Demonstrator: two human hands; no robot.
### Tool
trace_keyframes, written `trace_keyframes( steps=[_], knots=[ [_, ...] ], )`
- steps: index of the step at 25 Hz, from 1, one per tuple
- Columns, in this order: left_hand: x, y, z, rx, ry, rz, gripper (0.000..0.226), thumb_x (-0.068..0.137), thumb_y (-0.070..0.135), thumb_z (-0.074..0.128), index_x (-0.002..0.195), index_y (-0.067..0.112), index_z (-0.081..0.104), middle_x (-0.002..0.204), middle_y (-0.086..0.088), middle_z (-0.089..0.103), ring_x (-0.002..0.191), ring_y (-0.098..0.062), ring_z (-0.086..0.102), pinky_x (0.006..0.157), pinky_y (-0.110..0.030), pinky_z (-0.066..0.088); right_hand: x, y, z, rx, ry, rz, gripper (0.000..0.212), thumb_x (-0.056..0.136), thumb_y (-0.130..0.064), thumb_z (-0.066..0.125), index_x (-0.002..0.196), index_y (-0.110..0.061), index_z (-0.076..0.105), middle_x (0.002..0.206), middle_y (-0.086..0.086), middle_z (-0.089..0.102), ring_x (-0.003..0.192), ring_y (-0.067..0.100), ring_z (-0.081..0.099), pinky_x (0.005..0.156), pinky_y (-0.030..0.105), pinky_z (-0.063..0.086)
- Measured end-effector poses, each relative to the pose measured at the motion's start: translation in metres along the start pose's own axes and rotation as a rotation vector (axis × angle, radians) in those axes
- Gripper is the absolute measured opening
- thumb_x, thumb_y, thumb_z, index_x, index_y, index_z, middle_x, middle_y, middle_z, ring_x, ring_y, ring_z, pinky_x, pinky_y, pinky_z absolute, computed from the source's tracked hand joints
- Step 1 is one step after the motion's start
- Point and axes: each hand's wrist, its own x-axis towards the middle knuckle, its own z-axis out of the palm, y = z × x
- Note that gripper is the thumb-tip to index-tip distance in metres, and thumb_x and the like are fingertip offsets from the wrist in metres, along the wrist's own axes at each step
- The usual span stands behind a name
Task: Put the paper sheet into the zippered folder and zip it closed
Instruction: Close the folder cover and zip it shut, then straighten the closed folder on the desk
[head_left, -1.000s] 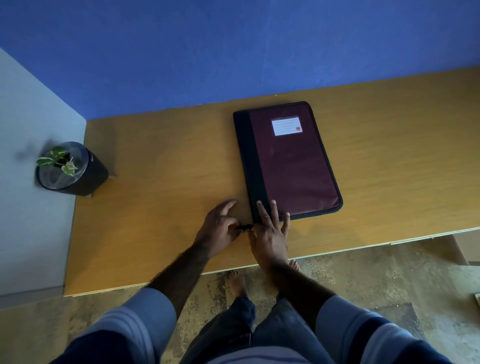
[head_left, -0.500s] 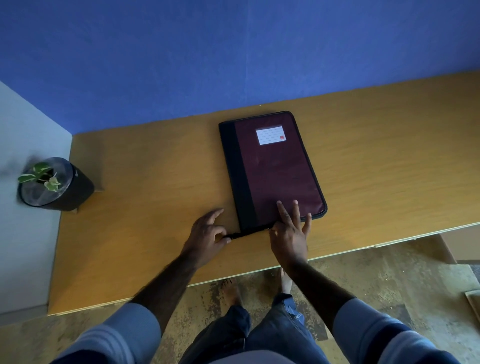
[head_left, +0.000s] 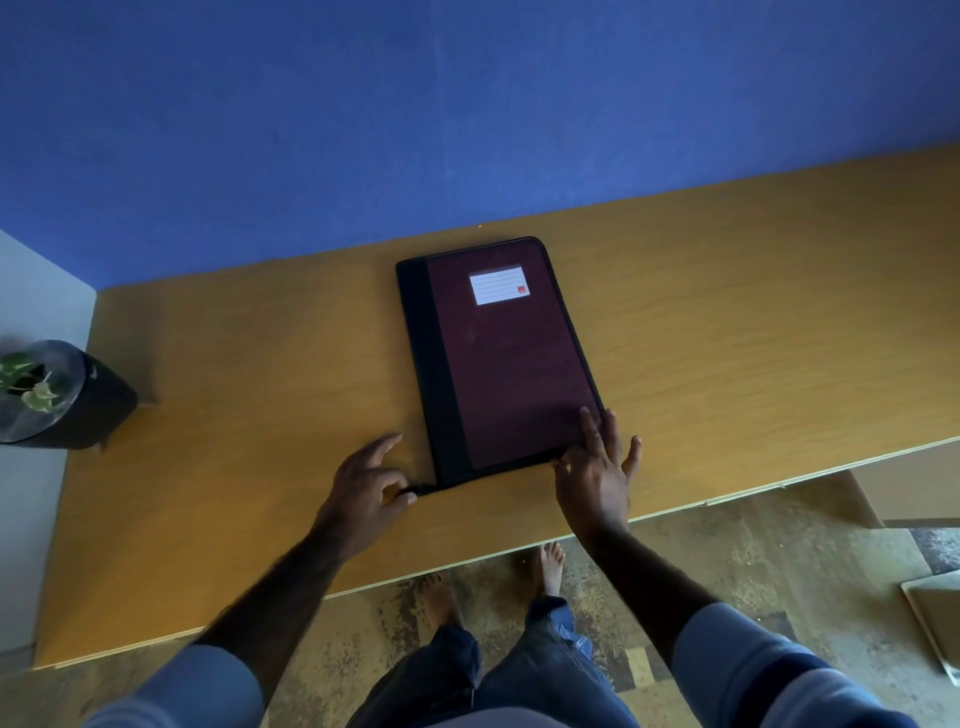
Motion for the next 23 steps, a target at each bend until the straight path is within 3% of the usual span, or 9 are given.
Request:
trace_keyframes(
  steps=[5,8,11,13,15,17,20,23],
  knots=[
    [-0.003,0.002,0.001,0.009,-0.018,-0.028,0.020,0.089,0.032,0.075,0.075,0.032,0.062,0.164,0.001,0.034,0.149,-0.021,0.034,0.094,-0.049,0.054,0.007,0.037,-0.008,-0.024,-0.017,0.079,0.008,0.090,-0.021,0.070,0.083,-0.021,0.070,0.164,0.003,0.034,0.157,0.028,0.004,0.121,0.067,0.004],
    [-0.005,0.009,-0.003,0.031,-0.035,-0.052,0.019,0.090,0.032,0.074,0.077,0.032,0.060,0.165,0.003,0.030,0.150,-0.024,0.032,0.101,-0.050,0.050,0.017,0.054,-0.019,-0.049,-0.022,0.105,0.014,0.095,-0.024,0.064,0.082,-0.022,0.070,0.165,0.002,0.032,0.158,0.026,0.002,0.122,0.065,0.002],
    [-0.003,0.028,0.005,0.198,0.153,-0.027,0.010,0.093,0.031,0.066,0.100,0.023,0.067,0.167,-0.004,0.023,0.149,-0.033,0.033,0.113,-0.051,0.039,0.026,0.060,-0.028,-0.026,-0.052,0.023,0.016,0.095,-0.017,0.062,0.081,-0.019,0.069,0.164,0.004,0.034,0.158,0.027,0.004,0.123,0.064,0.004],
    [0.010,0.061,0.018,0.273,0.263,0.006,0.050,0.095,0.043,0.056,0.137,0.014,0.056,0.170,-0.012,0.014,0.154,-0.032,0.023,0.121,-0.053,0.029,0.028,0.064,-0.030,0.000,-0.074,-0.020,0.016,0.096,-0.017,0.061,0.082,-0.018,0.069,0.163,0.004,0.035,0.157,0.024,0.002,0.123,0.062,0.006],
    [0.033,0.106,0.040,0.317,0.244,0.086,0.080,0.096,0.060,0.050,0.157,0.012,0.031,0.171,-0.011,0.005,0.158,-0.030,0.011,0.125,-0.050,0.019,0.028,0.069,-0.029,0.014,-0.094,-0.044,0.016,0.097,-0.020,0.060,0.084,-0.020,0.070,0.164,0.001,0.034,0.156,0.019,-0.003,0.125,0.057,0.004],
    [0.061,0.146,0.066,0.410,0.172,0.144,0.094,0.094,0.068,0.046,0.162,0.010,0.017,0.172,-0.011,-0.001,0.158,-0.031,0.007,0.126,-0.051,0.019,0.031,0.075,-0.028,0.025,-0.094,-0.096,0.016,0.097,-0.021,0.061,0.084,-0.021,0.070,0.164,0.001,0.035,0.156,0.019,-0.002,0.125,0.055,0.004],
    [0.096,0.182,0.099,0.514,0.089,0.097,0.100,0.094,0.071,0.041,0.162,0.007,0.005,0.171,-0.014,-0.008,0.158,-0.033,0.002,0.125,-0.054,0.020,0.039,0.085,-0.029,-0.002,-0.087,-0.201,0.013,0.095,-0.017,0.063,0.083,-0.018,0.069,0.161,0.005,0.039,0.157,0.025,0.005,0.124,0.057,0.008],
    [0.114,0.192,0.116,0.538,0.079,0.088,0.100,0.095,0.074,0.035,0.162,0.006,0.005,0.171,-0.015,-0.005,0.158,-0.032,0.002,0.126,-0.053,0.017,0.045,0.090,-0.031,0.017,-0.115,-0.260,0.014,0.095,-0.017,0.062,0.084,-0.016,0.069,0.162,0.005,0.038,0.157,0.027,0.006,0.124,0.057,0.007]
  ],
)
